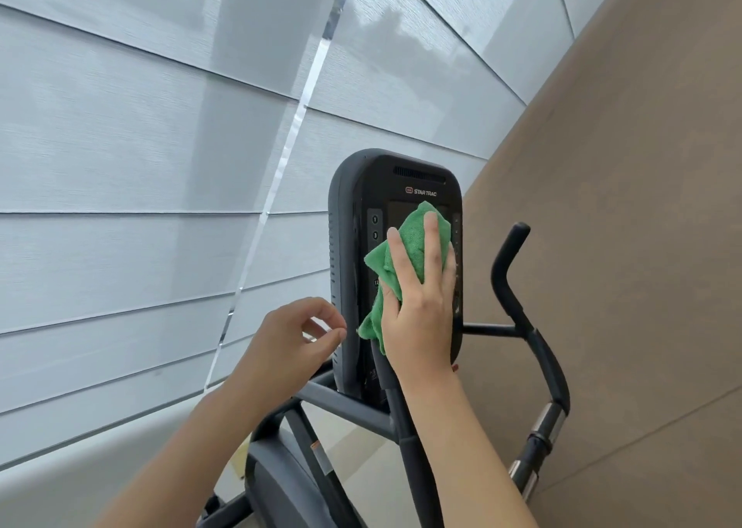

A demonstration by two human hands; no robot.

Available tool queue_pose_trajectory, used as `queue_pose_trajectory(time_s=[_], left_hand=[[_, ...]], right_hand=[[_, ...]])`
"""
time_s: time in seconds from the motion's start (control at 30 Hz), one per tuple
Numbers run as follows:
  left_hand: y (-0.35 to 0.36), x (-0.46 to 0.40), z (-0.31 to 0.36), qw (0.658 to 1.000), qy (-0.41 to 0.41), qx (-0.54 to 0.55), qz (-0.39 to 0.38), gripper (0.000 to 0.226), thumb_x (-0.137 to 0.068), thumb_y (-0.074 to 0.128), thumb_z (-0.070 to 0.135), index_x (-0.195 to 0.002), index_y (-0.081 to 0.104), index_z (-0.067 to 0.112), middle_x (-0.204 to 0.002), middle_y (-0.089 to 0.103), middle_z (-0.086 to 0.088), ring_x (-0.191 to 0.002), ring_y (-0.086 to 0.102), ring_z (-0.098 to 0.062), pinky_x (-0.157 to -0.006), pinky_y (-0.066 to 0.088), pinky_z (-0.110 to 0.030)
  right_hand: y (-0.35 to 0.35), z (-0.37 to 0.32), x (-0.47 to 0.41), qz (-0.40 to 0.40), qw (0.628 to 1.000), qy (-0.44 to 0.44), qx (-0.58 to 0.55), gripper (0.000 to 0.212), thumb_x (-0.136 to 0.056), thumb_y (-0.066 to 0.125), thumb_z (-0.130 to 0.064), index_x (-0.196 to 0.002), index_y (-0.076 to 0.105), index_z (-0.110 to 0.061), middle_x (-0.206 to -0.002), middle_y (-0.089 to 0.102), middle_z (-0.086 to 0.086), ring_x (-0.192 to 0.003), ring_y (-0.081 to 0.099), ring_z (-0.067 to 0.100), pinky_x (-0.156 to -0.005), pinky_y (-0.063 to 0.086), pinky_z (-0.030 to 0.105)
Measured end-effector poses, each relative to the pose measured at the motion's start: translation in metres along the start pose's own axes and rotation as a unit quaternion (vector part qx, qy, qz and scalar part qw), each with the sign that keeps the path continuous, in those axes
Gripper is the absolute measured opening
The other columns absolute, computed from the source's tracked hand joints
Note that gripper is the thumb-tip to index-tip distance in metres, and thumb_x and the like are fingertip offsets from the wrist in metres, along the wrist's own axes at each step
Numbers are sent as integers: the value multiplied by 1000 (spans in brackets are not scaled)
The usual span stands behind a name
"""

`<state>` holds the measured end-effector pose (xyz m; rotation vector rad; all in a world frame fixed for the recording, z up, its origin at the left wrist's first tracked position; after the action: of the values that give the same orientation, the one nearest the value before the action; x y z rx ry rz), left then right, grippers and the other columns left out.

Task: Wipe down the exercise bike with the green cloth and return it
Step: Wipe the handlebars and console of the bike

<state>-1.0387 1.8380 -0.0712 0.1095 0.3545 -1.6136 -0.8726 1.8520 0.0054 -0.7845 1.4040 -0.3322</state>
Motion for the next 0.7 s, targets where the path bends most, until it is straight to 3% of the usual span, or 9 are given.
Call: queue_pose_trajectory(time_s=[0.23,0.5,0.7], left_hand=[[2,5,3,1000,-12,7,9,18,-92,75,16,-83,72,31,-83,74,16,-72,69,-5,-64,48,-10],[8,14,9,999,-21,5,35,23,-92,74,12,-80,72,32,-85,75,15,-74,69,-8,-65,49,-12],[14,27,12,998,-41,3,55,21,-92,75,15,-81,71,33,-81,74,17,-72,68,-8,-61,46,-14]], right_hand=[[0,-6,55,-109,994,-1,-30,77,-96,63,7,-161,41,-27,-173,25,-13,-158,22,37,-116,43,63],[-20,6,67,-211,973,13,-94,71,-87,60,11,-136,65,-40,-155,46,-32,-141,37,18,-111,40,49],[-32,31,75,-271,939,35,-210,73,-81,57,17,-127,72,-38,-141,57,-32,-134,42,10,-113,44,44]])
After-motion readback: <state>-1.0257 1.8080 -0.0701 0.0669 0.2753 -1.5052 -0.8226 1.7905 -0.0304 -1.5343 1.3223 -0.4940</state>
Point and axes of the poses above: each hand's wrist, its own x-axis away from the middle knuckle, its own y-axis out of the palm, z = x × y, the point moved 3 cm from there along -x, towards the middle knuckle
